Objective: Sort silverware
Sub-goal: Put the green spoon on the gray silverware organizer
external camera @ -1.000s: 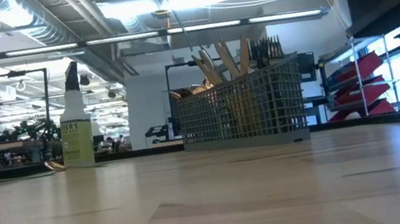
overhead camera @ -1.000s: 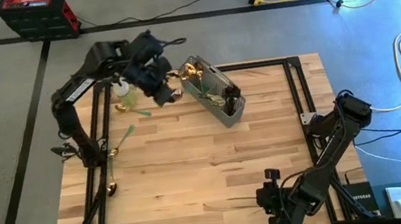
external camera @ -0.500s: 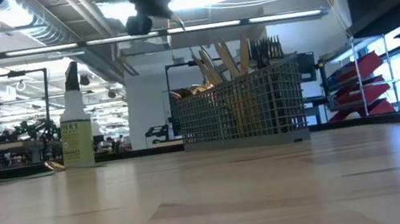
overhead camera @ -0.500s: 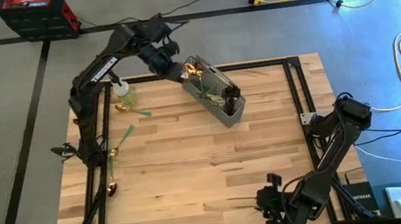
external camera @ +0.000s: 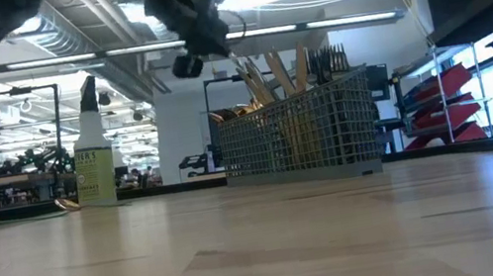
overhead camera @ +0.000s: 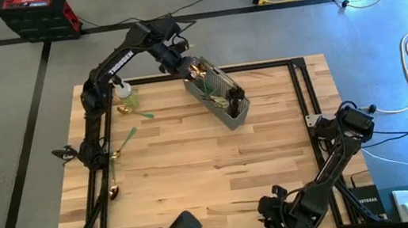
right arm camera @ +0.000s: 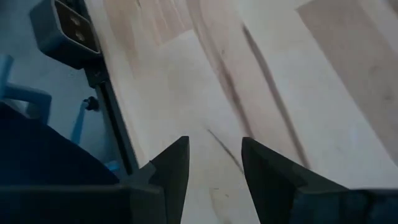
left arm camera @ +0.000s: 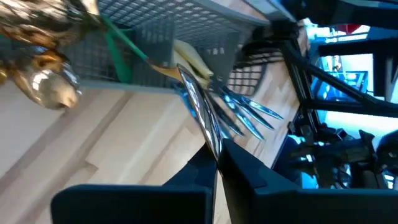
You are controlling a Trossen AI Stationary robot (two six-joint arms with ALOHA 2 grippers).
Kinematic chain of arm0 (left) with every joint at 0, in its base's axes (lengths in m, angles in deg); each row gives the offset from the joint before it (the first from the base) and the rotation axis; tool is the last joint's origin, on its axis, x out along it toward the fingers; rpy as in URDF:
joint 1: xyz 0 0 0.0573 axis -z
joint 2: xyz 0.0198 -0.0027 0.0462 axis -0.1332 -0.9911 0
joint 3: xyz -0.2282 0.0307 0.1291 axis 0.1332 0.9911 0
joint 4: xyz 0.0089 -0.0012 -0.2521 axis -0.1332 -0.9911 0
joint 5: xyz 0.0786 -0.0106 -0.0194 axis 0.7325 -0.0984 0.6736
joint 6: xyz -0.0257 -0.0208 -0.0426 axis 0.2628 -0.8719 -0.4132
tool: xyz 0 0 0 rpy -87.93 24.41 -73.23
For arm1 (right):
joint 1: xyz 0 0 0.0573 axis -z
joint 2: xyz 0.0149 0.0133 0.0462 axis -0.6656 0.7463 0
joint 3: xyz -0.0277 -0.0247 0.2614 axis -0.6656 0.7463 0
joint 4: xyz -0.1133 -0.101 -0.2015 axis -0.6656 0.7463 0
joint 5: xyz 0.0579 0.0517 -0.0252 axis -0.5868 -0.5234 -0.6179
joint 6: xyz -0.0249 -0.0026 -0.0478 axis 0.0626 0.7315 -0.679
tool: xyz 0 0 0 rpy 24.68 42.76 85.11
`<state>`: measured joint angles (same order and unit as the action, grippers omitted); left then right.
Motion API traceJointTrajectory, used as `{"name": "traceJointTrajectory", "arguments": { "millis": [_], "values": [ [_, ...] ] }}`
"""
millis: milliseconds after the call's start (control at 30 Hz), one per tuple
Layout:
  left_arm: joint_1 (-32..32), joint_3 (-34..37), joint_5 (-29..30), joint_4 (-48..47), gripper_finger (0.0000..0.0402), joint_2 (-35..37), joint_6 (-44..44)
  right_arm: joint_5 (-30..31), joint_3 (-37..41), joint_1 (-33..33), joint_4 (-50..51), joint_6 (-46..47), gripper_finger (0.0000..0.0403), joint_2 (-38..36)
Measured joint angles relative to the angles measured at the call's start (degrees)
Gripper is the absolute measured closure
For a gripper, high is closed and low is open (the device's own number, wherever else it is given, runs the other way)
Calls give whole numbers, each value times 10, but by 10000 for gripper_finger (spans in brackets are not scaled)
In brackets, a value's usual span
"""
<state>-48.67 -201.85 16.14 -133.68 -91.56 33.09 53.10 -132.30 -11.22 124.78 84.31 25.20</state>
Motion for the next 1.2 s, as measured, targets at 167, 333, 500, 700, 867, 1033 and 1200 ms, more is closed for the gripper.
{"name": "traceJointTrajectory", "arguments": {
  "millis": [167, 333, 500, 700, 867, 1033, 1200],
  "values": [
    [-16, 0, -2, 10, 401, -28, 6, 12, 0, 0, -16, 12, 272, 0],
    [-26, 0, -11, 30, 401, -47, 10, 16, 0, -1, -43, 17, 272, 8],
    [-26, 0, -7, 33, 394, -52, 19, 11, 0, -3, -49, 22, 272, 15],
    [-22, 0, 17, 46, 356, -52, 27, 9, 0, -3, -50, 30, 272, 15],
    [-11, 0, 28, 61, 301, -52, 36, 6, 0, -3, -50, 30, 272, 15],
    [-13, 0, 31, 130, 257, -46, 67, 6, 0, -3, -50, 29, 272, 15],
    [-31, 0, 28, 242, 241, -10, 83, 6, 0, -3, -58, 29, 272, 15]
  ]
}}
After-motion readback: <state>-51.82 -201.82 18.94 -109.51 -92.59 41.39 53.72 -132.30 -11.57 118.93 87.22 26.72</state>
